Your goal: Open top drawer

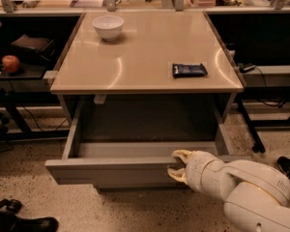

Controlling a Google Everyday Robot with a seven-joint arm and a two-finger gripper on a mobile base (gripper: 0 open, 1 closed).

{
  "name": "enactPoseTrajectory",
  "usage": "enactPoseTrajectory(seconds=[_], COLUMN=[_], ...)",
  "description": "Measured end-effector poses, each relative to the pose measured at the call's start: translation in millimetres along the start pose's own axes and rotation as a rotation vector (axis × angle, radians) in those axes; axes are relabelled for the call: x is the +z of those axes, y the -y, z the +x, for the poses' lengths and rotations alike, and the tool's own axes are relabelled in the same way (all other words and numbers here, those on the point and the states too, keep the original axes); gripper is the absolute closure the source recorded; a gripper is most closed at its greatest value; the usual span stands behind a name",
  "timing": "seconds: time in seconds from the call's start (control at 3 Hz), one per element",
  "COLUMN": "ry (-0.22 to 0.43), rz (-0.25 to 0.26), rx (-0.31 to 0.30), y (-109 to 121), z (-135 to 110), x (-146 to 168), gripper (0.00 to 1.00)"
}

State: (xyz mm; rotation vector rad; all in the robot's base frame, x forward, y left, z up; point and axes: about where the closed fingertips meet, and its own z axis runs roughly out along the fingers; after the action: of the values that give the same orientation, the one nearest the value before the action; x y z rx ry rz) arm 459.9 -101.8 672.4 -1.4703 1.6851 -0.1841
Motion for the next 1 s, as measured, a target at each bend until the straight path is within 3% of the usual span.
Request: enactPoseTrajectory(seconds=[1.0], ry=[0.009], rz=[0.005], rx=[0.015], y=[-10.0], z=[2.3], x=[-8.0], gripper=[1.00])
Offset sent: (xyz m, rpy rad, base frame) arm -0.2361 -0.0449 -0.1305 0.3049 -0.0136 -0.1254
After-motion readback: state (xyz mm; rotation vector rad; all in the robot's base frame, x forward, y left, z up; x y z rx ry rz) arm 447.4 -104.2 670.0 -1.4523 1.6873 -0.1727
